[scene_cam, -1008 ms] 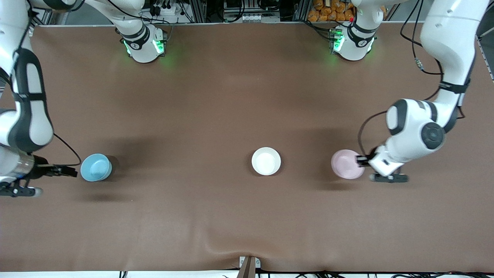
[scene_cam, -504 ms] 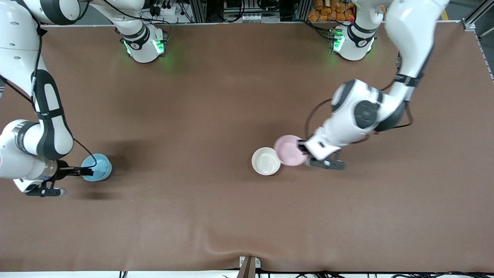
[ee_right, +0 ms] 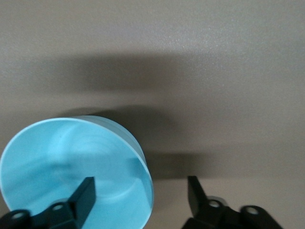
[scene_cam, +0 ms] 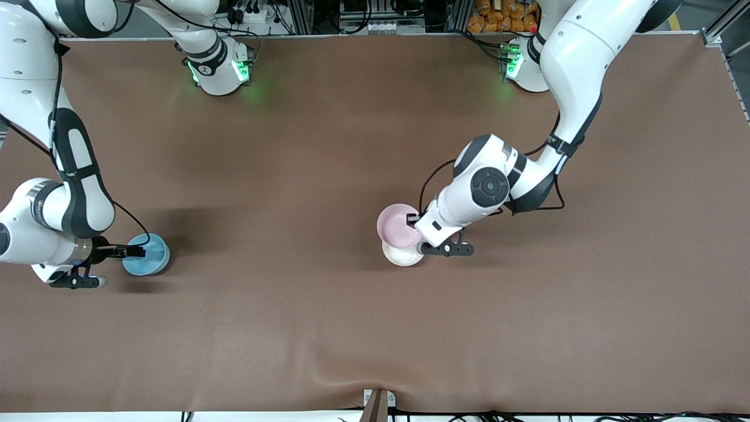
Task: Stack pink and blue bowls on white bowl
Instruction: 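Set the pink bowl onto the white bowl while the right gripper grasps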
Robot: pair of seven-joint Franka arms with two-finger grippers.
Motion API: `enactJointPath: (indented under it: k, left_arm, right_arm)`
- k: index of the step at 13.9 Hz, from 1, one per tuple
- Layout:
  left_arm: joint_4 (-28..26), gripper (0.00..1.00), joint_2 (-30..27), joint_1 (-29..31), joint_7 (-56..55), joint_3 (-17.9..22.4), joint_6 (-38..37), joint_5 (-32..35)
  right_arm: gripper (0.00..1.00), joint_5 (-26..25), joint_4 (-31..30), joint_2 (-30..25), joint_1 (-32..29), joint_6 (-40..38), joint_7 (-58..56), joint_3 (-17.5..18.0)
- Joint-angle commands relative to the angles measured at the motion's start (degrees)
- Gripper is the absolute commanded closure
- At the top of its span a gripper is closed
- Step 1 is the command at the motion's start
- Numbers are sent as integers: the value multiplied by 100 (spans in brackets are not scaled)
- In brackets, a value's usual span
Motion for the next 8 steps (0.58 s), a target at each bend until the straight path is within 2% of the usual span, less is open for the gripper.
enactJointPath:
  k: [1, 2, 4, 8]
  left_arm:
    - [105, 100, 88, -56, -78, 91, -121, 38]
    - [140, 100, 132, -65, -78, 109, -112, 38]
    - [158, 100, 185, -65, -69, 109, -86, 46]
    - [158, 100, 255, -65, -69, 109, -59, 38]
  right_arm:
    - [93, 33, -152, -94, -40, 106, -122, 80]
    - [100, 33, -161, -94, -49, 106, -375, 80]
    - [100, 33, -144, -33, -41, 106, -790, 80]
    - [100, 50, -108, -24, -32, 98, -782, 88]
